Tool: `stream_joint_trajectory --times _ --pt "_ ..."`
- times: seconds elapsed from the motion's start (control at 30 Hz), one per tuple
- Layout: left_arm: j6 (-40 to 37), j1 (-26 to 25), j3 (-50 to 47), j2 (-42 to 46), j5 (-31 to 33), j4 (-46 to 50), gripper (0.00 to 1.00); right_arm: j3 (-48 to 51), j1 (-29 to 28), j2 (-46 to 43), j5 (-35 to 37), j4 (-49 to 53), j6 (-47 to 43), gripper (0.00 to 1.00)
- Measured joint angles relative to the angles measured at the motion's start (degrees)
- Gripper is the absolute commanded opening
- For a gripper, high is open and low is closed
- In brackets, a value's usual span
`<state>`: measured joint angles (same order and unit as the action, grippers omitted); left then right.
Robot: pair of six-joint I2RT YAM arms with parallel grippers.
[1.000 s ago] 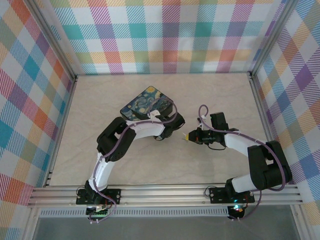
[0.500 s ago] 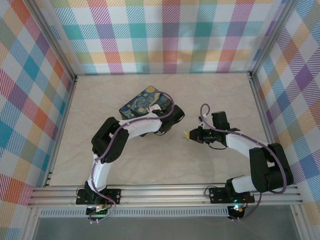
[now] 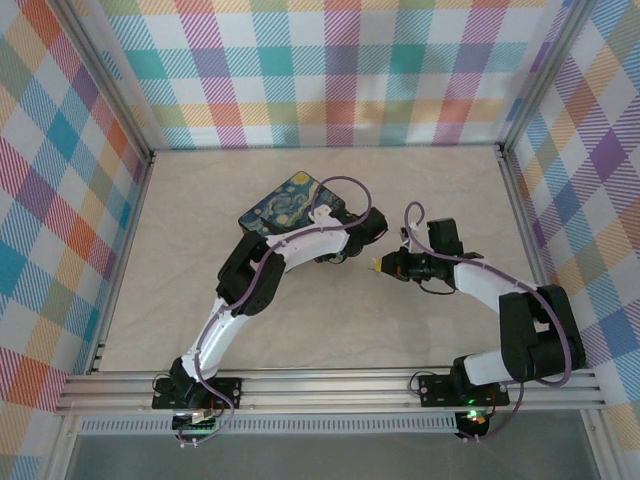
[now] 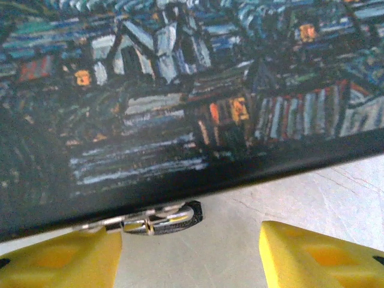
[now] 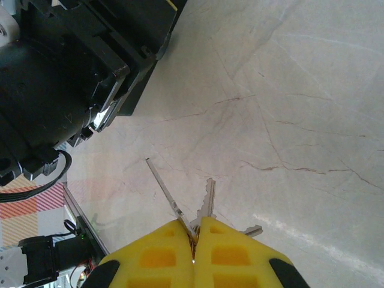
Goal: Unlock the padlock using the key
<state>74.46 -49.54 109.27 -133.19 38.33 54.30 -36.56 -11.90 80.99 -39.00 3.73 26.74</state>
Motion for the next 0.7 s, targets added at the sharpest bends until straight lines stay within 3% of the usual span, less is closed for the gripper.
stream_joint_trajectory --times 0.7 --pt "1.4 0.2 3.1 -2.7 4.1 4.1 0.52 0.0 0.7 2.2 -2.7 -2.9 1.1 0.00"
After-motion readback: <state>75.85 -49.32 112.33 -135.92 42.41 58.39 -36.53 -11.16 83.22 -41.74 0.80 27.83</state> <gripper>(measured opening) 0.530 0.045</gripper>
